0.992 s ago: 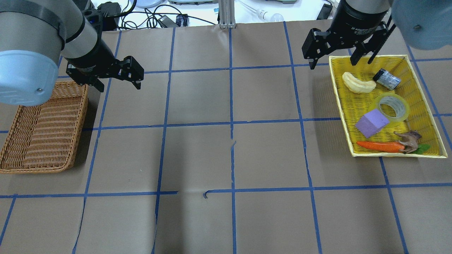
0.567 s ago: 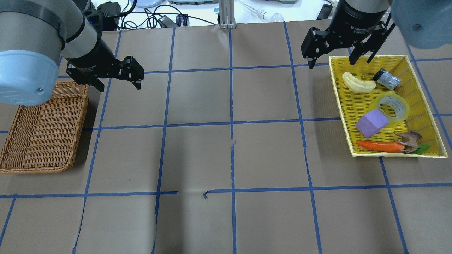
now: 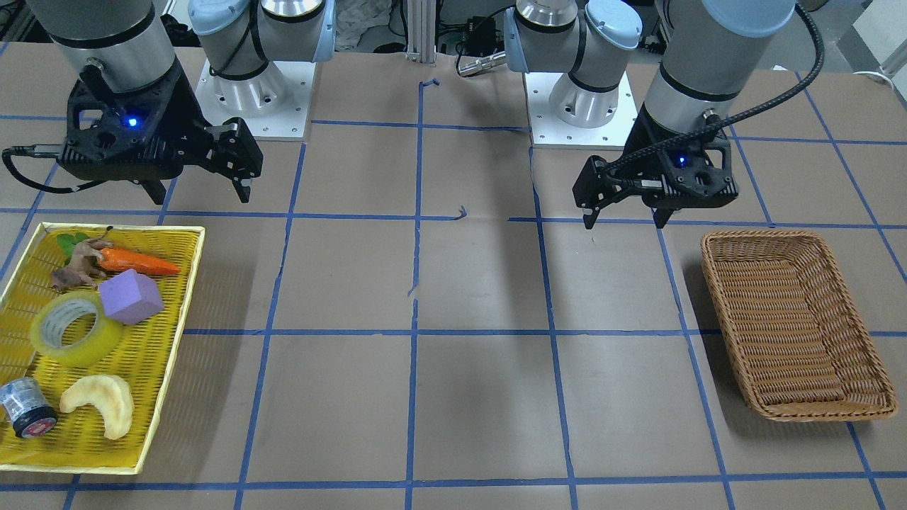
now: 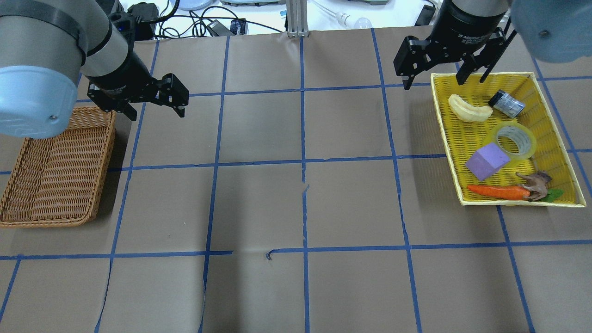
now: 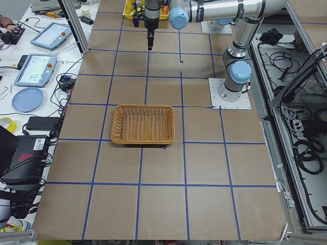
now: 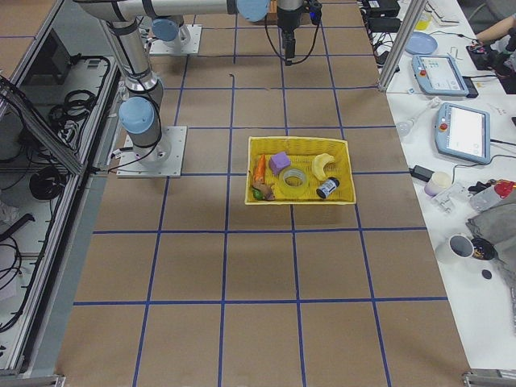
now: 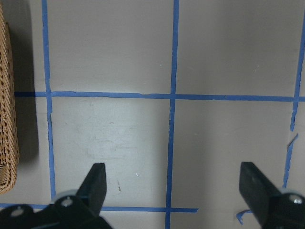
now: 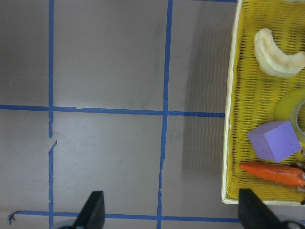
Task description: Transfer tape with both arms
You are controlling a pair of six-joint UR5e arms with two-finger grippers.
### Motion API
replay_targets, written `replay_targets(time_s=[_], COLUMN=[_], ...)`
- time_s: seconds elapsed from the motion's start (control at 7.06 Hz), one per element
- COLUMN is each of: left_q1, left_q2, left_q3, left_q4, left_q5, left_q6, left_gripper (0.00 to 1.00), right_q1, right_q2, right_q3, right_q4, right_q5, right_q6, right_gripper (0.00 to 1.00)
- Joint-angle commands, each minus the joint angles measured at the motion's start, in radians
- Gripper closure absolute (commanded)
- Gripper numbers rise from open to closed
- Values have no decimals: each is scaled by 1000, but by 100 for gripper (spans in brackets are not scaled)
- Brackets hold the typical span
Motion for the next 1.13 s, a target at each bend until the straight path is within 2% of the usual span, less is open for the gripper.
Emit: replay_targets(time_s=[0.0, 0.28, 0.43, 0.71, 0.99], left_q1=[0, 0, 0, 0, 0], left_q2=[0, 0, 0, 0, 0], left_q3=[0, 0, 0, -2, -2], left_q4=[0, -2, -3, -3, -3], left_q5=[0, 0, 2, 2, 2], left_q6=[1, 1, 1, 1, 1], left_gripper=[0, 0, 0, 0, 0], right_q1=[-1, -13, -61, -273, -384], right_q2=[1, 19, 40, 127, 244], right_q3=[0, -6, -29, -34, -26], right_q4=[2, 1, 1, -20, -144], right_q5=[-2, -10, -15, -6, -31], right_q6=[-3, -52, -198, -615, -896], right_gripper=[0, 0, 0, 0, 0])
